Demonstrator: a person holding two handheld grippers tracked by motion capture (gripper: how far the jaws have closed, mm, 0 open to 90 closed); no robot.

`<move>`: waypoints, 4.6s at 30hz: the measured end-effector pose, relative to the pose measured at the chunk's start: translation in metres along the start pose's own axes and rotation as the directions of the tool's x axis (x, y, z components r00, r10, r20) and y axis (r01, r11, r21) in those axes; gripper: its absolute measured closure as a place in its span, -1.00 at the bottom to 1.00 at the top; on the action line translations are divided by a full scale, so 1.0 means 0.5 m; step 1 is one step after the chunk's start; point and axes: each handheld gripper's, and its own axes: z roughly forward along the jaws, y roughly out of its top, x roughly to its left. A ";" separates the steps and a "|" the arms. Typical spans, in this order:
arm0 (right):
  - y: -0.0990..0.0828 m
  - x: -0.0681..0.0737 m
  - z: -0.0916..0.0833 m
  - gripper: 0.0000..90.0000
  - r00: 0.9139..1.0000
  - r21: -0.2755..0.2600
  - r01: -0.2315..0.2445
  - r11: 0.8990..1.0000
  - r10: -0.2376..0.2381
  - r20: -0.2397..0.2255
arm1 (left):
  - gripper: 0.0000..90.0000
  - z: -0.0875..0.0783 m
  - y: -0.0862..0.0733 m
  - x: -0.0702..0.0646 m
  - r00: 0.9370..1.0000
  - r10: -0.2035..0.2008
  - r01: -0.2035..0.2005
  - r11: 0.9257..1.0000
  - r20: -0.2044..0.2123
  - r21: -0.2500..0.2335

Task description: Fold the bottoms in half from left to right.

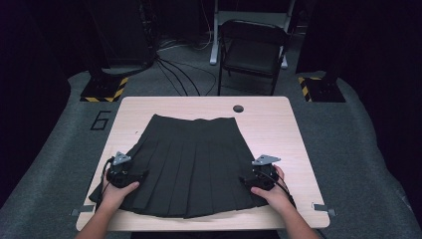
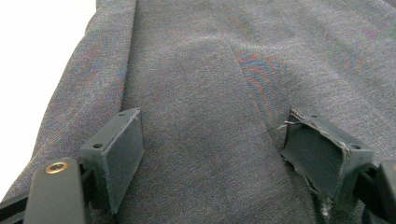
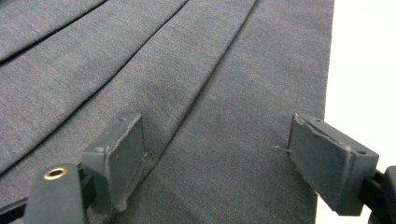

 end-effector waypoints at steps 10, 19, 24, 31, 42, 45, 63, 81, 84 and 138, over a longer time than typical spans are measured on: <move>0.000 -0.001 0.001 -0.60 1.000 -0.003 0.012 1.000 -0.012 0.001 | -0.53 -0.001 0.000 -0.001 1.000 -0.002 0.002 1.000 -0.008 -0.003; 0.000 -0.001 0.001 -0.60 1.000 -0.003 0.011 1.000 -0.011 0.001 | -0.45 -0.004 0.000 0.002 1.000 -0.014 0.014 1.000 -0.011 -0.002; 0.000 -0.001 0.001 -0.60 1.000 -0.002 0.007 1.000 -0.007 0.000 | -0.35 -0.007 0.000 0.006 0.999 -0.039 0.039 0.999 -0.006 -0.001; 0.000 0.000 0.000 -0.60 1.000 -0.001 0.006 1.000 -0.006 0.000 | -0.17 -0.014 0.006 0.007 0.998 -0.059 0.059 0.998 0.003 0.017; 0.000 0.000 0.000 -0.60 1.000 -0.001 0.004 1.000 -0.004 0.001 | -0.04 -0.042 0.058 0.001 0.997 -0.076 0.076 0.997 0.022 -0.015; 0.000 0.000 0.000 -0.60 1.000 0.000 0.001 1.000 -0.001 0.001 | 0.03 -0.044 0.080 0.003 0.998 -0.062 0.063 0.998 0.026 -0.027; 0.000 0.000 0.000 -0.60 1.000 0.000 0.000 1.000 0.000 0.001 | 0.04 -0.046 0.180 0.041 0.997 -0.079 0.078 0.996 -0.019 -0.045; 0.000 0.000 0.000 -0.60 1.000 -0.002 -0.002 1.000 0.002 0.001 | 0.11 -0.003 0.187 0.086 0.992 -0.112 0.110 0.993 -0.064 -0.031; 0.000 0.001 0.001 -0.60 1.000 -0.004 -0.008 1.000 0.008 0.000 | 0.11 0.006 0.187 0.093 0.991 -0.120 0.117 0.992 -0.067 -0.049; 0.000 0.001 0.000 -0.60 1.000 0.000 -0.015 1.000 0.015 -0.002 | 0.05 0.112 0.128 0.104 0.980 -0.123 0.131 0.990 -0.154 0.044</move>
